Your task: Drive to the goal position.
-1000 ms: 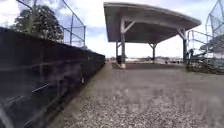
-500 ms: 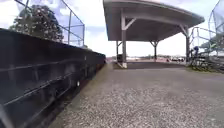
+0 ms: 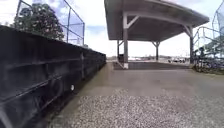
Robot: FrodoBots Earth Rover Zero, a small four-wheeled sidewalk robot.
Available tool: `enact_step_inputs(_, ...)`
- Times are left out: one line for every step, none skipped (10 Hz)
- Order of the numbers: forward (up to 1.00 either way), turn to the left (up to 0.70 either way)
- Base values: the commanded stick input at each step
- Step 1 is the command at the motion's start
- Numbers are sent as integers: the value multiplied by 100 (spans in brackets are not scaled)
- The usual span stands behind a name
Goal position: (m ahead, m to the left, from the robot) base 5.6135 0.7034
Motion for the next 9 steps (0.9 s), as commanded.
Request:
enact_step_inputs(70, 0)
enact_step_inputs(70, 0)
enact_step_inputs(70, 0)
enact_step_inputs(70, 0)
enact_step_inputs(70, 0)
enact_step_inputs(70, 0)
enact_step_inputs(70, 0)
enact_step_inputs(70, 0)
enact_step_inputs(70, 0)
